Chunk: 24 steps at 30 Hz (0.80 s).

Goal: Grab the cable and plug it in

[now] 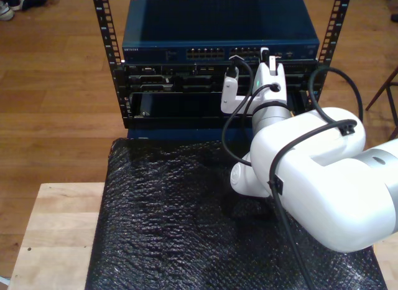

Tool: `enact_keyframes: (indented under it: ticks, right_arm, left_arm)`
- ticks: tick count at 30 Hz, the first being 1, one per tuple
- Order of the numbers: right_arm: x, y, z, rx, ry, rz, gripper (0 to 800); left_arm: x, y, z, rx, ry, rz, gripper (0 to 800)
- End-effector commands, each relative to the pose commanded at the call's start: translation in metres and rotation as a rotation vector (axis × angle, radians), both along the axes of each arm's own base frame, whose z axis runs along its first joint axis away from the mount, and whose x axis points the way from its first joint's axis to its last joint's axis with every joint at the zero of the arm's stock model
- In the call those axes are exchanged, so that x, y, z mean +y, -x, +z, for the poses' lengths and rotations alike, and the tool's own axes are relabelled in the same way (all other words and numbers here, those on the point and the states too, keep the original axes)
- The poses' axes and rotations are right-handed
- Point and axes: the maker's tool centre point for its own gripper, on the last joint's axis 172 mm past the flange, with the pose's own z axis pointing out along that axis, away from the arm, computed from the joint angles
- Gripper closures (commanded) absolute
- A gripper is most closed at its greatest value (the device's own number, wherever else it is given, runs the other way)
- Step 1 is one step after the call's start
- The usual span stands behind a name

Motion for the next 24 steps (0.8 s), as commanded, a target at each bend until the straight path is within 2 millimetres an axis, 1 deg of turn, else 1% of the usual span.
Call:
enact_keyframes:
  ticks: [2, 4, 5, 8, 11, 14, 16, 18, 20, 24]
  right_arm:
    - [0.0, 0.0, -0.001, 0.003, 0.0, 0.002, 726]
    - [0.002, 0.0, -0.002, 0.007, 0.003, 0.008, 631]
    - [0.003, 0.0, -0.003, 0.009, 0.008, 0.015, 609]
    - [0.008, 0.002, -0.001, 0.006, -0.003, 0.03, 578]
    - [0.01, 0.005, 0.002, 0.013, -0.049, 0.041, 568]
    - [0.008, 0.009, 0.005, 0.026, -0.055, 0.043, 563]
    - [0.011, 0.012, 0.004, 0.036, -0.053, 0.05, 549]
    - [0.012, 0.015, 0.008, 0.038, -0.056, 0.054, 540]
    - [0.011, 0.018, 0.01, 0.046, -0.054, 0.055, 518]
    - [0.007, 0.027, 0.019, 0.05, -0.053, 0.056, 498]
  left_arm:
    - [0.0, 0.0, 0.0, 0.001, 0.0, -0.001, 0]
    - [0.0, 0.0, 0.0, 0.001, 0.0, -0.001, 0]
    - [0.0, 0.0, 0.0, 0.001, 0.0, -0.001, 0]
    - [0.0, 0.0, 0.0, 0.001, 0.0, -0.001, 0]
    - [0.0, 0.0, 0.0, 0.001, 0.0, -0.001, 0]
    - [0.0, 0.0, 0.0, 0.001, 0.0, -0.001, 0]
    - [0.0, 0.0, 0.0, 0.001, 0.0, -0.001, 0]
    - [0.0, 0.0, 0.0, 0.0, 0.0, 0.0, 0]
    - [0.0, 0.0, 0.0, 0.001, 0.0, -0.001, 0]
    - [0.0, 0.0, 0.0, 0.001, 0.0, -0.001, 0]
